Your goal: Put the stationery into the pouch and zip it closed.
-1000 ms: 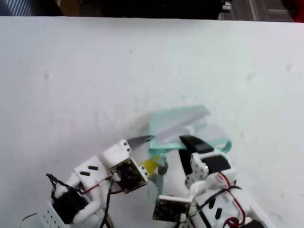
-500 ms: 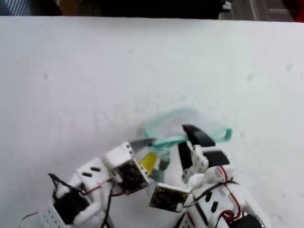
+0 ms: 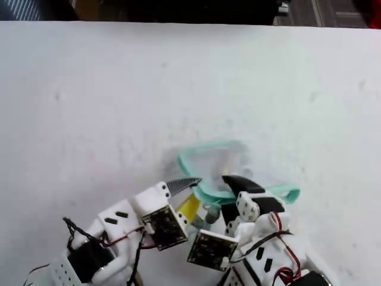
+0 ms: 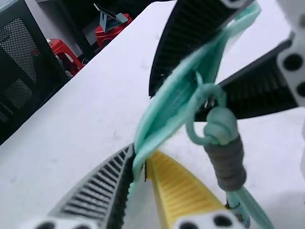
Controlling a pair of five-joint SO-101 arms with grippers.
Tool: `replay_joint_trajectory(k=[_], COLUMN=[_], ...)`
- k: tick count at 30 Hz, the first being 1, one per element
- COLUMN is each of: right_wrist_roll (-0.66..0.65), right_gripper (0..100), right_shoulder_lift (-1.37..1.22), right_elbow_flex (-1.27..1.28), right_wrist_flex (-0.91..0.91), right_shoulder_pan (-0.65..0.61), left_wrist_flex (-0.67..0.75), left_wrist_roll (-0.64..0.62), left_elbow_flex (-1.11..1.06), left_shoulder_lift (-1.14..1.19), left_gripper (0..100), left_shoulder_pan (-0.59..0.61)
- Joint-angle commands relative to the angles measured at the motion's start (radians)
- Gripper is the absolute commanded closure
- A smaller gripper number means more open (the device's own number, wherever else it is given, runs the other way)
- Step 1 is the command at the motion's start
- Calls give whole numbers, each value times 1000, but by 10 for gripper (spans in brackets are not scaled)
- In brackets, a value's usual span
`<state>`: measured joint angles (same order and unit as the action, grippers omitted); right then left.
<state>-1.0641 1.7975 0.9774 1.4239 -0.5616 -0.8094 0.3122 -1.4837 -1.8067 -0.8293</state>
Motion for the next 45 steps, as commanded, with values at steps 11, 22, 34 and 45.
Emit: replay_joint_trajectory(k=[11, 22, 34, 45], right_wrist_roll=[-2, -32, -152, -74], right_gripper=[981, 981, 981, 981], right_shoulder_lift=[-8, -243, -455, -456], right_elbow_flex=[-103, -348, -621, -629], right_wrist_flex=[18, 56, 242, 117], right_shoulder_pan=[-44, -154, -378, -378], left_wrist_flex=[-57, -91, -150, -141], left_wrist_roll=[-160, 91, 112, -40], left_elbow_flex=[215, 258, 256, 258], left_shoulder_lift=[-15, -15, -15, -15], left_gripper=[726, 723, 680, 756], left_shoulder_pan=[133, 137, 104, 7])
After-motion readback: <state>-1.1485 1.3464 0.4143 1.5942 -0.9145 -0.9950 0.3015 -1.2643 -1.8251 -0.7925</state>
